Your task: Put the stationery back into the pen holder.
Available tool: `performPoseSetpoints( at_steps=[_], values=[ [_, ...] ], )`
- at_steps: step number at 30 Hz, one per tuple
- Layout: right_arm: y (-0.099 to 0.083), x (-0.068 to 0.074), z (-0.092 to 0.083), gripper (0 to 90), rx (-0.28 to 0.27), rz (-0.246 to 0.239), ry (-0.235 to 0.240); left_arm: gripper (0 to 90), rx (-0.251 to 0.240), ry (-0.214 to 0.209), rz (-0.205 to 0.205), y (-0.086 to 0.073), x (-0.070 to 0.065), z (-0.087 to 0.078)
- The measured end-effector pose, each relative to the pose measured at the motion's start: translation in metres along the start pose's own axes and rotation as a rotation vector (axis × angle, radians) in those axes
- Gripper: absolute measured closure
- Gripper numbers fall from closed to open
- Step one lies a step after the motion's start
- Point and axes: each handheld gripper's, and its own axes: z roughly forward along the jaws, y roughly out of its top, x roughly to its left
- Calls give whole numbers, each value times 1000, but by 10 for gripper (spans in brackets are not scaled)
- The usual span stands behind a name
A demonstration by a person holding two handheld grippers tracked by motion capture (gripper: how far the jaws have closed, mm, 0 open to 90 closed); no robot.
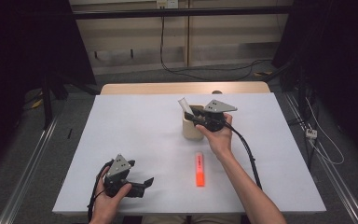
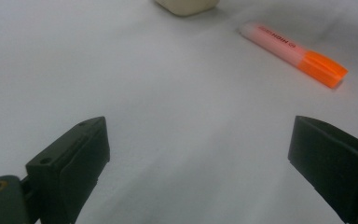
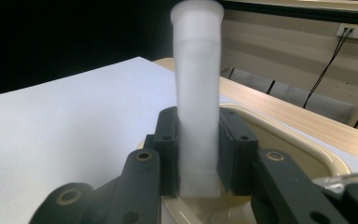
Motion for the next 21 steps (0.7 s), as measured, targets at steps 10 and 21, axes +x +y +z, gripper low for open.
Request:
performPoseSetpoints(
  at_steps=[10, 21],
  values=[
    [5, -1, -6, 487, -14, -8, -28, 52, 0, -1, 2, 0, 0, 0],
    [12, 1, -23, 324, 2, 5, -2, 52, -2, 3, -7, 0, 0, 0]
  ],
)
